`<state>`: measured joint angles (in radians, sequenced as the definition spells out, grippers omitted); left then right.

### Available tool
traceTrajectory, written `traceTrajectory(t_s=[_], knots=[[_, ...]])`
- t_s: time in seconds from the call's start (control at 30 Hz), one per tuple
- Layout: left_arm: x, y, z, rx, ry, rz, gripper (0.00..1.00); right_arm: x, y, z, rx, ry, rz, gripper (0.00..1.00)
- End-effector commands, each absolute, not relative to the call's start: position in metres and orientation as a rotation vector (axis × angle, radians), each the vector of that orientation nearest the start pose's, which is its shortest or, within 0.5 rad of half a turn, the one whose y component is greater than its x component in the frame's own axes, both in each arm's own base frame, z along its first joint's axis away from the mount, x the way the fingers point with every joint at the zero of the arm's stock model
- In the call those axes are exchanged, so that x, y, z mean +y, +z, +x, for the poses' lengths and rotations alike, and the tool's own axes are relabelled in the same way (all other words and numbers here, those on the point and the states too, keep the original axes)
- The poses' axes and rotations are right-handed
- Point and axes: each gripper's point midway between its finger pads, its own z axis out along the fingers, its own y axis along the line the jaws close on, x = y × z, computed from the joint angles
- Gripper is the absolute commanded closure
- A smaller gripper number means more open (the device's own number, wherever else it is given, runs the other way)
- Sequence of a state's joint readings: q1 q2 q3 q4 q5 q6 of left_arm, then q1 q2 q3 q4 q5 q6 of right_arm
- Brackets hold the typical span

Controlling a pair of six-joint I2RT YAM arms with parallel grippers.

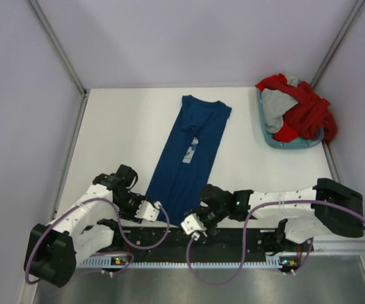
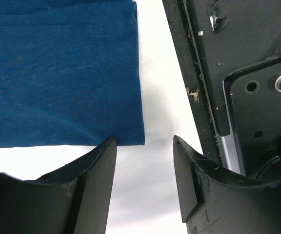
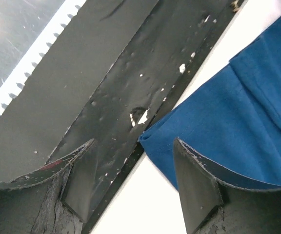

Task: Fold and stack the t-shirts
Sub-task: Grab the bottom of the folded rectangular tshirt with both arms

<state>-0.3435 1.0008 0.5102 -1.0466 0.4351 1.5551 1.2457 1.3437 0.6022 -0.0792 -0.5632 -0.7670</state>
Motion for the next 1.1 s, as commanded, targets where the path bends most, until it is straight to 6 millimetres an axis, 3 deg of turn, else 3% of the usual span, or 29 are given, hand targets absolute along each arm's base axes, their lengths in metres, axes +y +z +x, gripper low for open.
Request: traceTrajectory(t_s=[0.0, 0.33, 0.43, 0.63, 0.7, 0.8, 0.87, 0.97, 1.07], knots=[[-0.076, 0.014, 0.111, -1.862, 0.554, -2.797, 0.46, 0.343, 0.056, 0.040, 0.947, 0.846, -2.195, 0.38], [-0.070, 0.005, 0.107, -1.788, 0.511, -2.779, 0.47, 0.355, 0.031, 0.054, 1.081, 0.783, -2.214, 0.44], [-0.073, 0.006, 0.108, -1.805, 0.525, -2.778, 0.64, 0.354, 0.023, 0.063, 1.168, 0.732, -2.211, 0.53], [-0.082, 0.014, 0.098, -1.843, 0.620, -2.756, 1.00, 0.344, 0.013, 0.064, 1.244, 0.709, -2.193, 0.87], [-0.082, 0.017, 0.096, -1.858, 0.632, -2.734, 1.00, 0.344, 0.013, 0.065, 1.272, 0.706, -2.178, 0.97], [-0.091, 0.034, 0.107, -1.947, 0.632, -2.724, 1.00, 0.346, 0.026, 0.064, 1.277, 0.732, -2.157, 1.00], [-0.106, 0.053, 0.118, -2.038, 0.689, -2.725, 1.00, 0.351, 0.046, 0.068, 1.281, 0.738, -2.091, 1.00], [-0.129, 0.083, 0.140, -2.196, 0.775, -2.706, 1.00, 0.354, 0.082, 0.088, 1.379, 0.791, -1.905, 1.00], [-0.144, 0.095, 0.160, -2.340, 0.822, -2.626, 1.00, 0.347, 0.104, 0.120, 1.441, 0.813, -1.733, 1.00]])
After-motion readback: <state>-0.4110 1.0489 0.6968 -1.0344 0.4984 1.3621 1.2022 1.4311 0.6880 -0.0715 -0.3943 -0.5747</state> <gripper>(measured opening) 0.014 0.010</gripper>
